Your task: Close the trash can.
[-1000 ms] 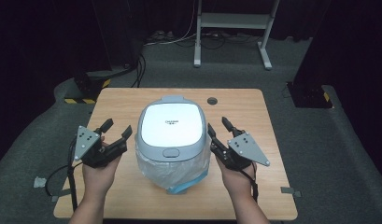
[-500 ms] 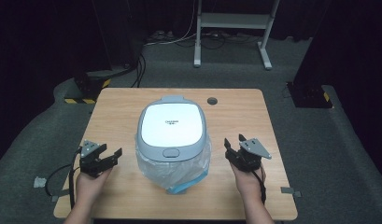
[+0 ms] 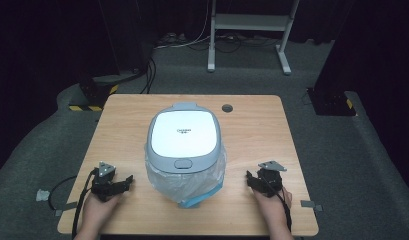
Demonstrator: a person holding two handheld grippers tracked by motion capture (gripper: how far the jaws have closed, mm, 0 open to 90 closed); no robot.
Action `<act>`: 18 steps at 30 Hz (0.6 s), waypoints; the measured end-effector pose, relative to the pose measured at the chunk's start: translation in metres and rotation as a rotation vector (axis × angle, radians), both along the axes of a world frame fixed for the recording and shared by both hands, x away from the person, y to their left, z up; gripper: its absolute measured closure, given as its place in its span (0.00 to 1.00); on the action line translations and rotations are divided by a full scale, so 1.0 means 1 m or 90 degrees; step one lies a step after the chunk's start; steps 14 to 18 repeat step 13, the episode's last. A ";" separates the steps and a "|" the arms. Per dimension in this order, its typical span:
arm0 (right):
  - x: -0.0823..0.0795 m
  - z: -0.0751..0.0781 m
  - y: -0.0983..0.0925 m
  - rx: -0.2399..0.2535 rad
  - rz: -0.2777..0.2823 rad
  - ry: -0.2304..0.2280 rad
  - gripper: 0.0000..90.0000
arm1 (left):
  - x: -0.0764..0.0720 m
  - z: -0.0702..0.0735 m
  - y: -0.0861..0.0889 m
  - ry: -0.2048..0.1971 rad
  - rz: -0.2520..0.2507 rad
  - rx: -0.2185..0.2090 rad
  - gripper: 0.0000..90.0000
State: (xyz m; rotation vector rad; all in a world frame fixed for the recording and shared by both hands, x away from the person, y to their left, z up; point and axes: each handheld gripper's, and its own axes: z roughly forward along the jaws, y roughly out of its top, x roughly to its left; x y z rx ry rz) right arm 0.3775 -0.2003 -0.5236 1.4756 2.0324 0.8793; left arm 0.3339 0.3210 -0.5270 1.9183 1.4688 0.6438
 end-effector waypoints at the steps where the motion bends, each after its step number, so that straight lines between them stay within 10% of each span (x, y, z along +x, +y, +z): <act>1: 0.000 0.000 -0.001 0.004 -0.002 0.000 0.38 | 0.000 -0.001 -0.001 -0.003 0.000 -0.005 0.26; 18: 0.000 -0.001 0.003 -0.008 -0.066 0.011 0.23 | -0.004 -0.001 -0.002 -0.011 -0.029 -0.005 0.27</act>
